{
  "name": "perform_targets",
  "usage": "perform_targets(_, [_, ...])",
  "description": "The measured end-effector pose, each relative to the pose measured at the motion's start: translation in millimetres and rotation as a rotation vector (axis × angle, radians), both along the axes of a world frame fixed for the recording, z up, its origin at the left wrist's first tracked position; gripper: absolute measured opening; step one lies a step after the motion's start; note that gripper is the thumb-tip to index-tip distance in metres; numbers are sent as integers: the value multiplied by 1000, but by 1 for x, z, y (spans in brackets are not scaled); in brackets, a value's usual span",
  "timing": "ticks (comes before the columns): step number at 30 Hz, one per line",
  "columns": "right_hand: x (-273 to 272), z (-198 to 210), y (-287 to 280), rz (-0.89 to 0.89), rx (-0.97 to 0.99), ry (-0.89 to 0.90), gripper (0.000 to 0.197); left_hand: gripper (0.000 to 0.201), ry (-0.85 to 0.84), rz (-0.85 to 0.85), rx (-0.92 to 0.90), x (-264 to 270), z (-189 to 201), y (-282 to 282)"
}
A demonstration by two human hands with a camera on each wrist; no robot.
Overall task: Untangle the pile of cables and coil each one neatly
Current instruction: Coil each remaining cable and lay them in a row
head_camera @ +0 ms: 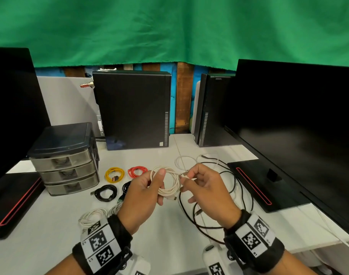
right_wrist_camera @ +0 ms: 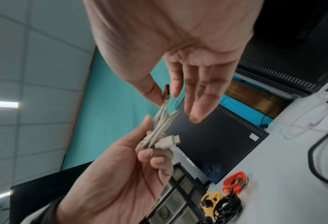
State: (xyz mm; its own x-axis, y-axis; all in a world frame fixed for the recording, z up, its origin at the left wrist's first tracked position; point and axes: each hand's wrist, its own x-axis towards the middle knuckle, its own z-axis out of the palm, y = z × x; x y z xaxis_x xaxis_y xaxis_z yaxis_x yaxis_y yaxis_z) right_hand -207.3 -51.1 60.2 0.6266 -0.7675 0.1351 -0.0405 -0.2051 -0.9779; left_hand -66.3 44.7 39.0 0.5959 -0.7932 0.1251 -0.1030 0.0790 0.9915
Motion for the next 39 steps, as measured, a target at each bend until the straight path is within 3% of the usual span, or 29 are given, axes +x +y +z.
perform_targets(3, [2, -3, 6, 23, 139, 23, 32, 39, -67, 16, -28, -2, 1, 0])
perform_targets(6, [4, -8, 14, 156, 363, 89, 45, 33, -6, 11, -61, 0, 1, -1])
perform_targets(10, [9, -14, 16, 151, 494, -109, 41, 23, 75, -72, 5, 9, 3, 0])
perform_targets(13, [8, -14, 14, 100, 416, -152, 37, 22, 39, -241, 138, 20, 2, 1])
perform_targets(16, [9, -18, 17, 124, 223, -51, 44, 22, -104, -344, 239, 30, 2, 4])
perform_targets(19, [15, -29, 19, 99, 54, 36, 26, 24, -238, -431, 310, 37, 6, 8])
perform_targets(25, [26, -36, 10, 84, 156, 49, 11, 19, -181, -320, 323, 59, 13, 9])
perform_targets(28, [44, -42, 0, 34, 186, 128, 5, 16, -170, -138, 339, 80, 18, 13])
perform_targets(33, [76, -79, -12, 34, 216, 403, 20, 21, -45, 52, 263, 114, 41, 30])
perform_targets(39, [103, -91, -9, -49, 305, 373, 24, 19, -17, 108, 195, 127, 47, 36])
